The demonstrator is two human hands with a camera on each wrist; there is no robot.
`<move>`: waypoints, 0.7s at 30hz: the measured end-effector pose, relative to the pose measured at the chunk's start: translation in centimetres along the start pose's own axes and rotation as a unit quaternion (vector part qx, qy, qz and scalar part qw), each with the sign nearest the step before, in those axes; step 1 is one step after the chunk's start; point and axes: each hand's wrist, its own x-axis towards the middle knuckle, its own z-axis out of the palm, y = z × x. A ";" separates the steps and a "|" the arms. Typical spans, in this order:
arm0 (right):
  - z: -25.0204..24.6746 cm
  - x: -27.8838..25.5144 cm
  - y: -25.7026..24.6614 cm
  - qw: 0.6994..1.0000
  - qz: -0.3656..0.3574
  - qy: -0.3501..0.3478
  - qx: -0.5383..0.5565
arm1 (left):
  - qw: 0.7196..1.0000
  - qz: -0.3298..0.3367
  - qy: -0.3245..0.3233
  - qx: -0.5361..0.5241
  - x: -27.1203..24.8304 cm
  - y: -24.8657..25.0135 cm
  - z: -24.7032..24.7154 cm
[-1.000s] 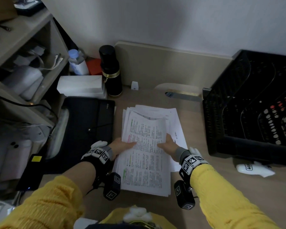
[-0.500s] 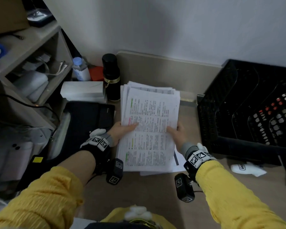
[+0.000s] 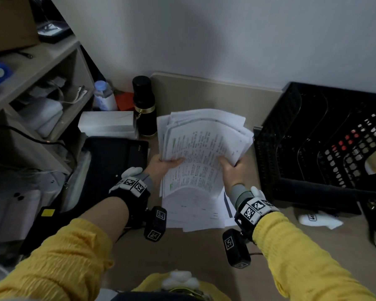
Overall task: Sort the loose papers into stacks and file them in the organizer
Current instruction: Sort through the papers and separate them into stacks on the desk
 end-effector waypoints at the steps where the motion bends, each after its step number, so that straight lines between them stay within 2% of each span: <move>1: 0.1 0.0 0.3 1.000 -0.001 -0.005 0.002 | 1.000 0.001 0.004 0.003 -0.1 -0.4 -0.2; 8: 1.0 1.3 3.2 0.993 0.063 -0.095 0.042 | 1.000 0.026 0.012 0.002 -0.7 -0.6 -2.3; 12: 0.8 1.8 4.5 0.990 0.095 -0.099 0.038 | 1.000 0.022 0.012 0.004 -0.2 -0.7 -2.2; 21: 1.4 2.8 5.7 0.990 0.110 -0.085 0.037 | 1.000 0.028 -0.003 0.009 0.4 -1.0 -1.6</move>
